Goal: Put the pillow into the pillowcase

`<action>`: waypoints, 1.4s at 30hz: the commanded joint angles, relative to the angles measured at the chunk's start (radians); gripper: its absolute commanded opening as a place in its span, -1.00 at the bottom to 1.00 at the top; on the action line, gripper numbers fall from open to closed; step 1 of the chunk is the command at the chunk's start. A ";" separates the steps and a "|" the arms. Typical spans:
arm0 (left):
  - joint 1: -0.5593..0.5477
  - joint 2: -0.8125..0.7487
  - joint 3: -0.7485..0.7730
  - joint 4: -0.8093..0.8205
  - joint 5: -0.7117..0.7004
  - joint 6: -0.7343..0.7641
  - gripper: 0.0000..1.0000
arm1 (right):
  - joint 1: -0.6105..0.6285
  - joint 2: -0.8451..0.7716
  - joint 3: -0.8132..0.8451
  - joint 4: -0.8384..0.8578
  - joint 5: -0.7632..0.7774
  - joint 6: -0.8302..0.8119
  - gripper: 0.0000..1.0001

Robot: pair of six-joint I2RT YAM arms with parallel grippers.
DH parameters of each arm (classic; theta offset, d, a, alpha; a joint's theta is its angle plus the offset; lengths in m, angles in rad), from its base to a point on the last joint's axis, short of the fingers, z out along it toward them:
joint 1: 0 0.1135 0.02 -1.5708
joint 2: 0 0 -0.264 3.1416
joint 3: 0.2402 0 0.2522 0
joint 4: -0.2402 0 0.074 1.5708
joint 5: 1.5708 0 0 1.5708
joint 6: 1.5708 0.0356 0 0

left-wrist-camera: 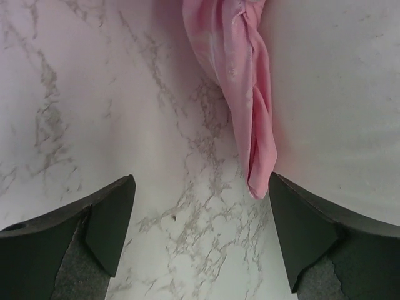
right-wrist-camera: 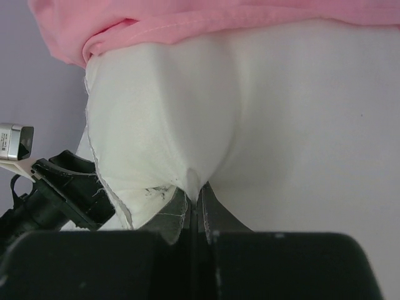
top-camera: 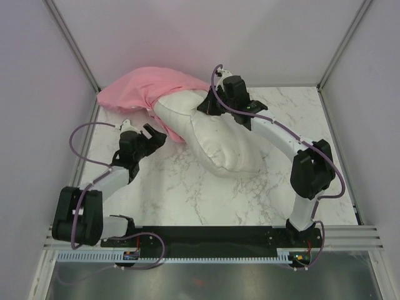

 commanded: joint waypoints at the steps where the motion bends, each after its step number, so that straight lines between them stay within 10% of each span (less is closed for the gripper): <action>1: -0.023 0.114 0.102 0.231 0.066 -0.008 0.88 | -0.027 0.005 0.106 0.122 -0.060 0.052 -1.00; 20: -0.069 0.440 0.406 0.230 0.069 -0.009 0.83 | -0.130 0.060 0.189 0.137 -0.131 0.102 -1.00; 22: -0.071 0.446 0.383 0.128 0.045 -0.043 0.03 | -0.143 0.060 0.192 0.137 -0.135 0.109 -1.00; 34: -0.081 0.521 0.406 0.155 0.109 -0.063 0.22 | -0.176 0.077 0.218 0.149 -0.158 0.134 -1.00; 40: -0.091 0.654 0.598 0.053 0.146 -0.069 -0.06 | -0.173 0.077 0.214 0.156 -0.180 0.143 -1.00; 42: -0.097 0.666 0.642 0.055 0.167 -0.066 -0.46 | -0.170 0.074 0.203 0.162 -0.193 0.141 -1.00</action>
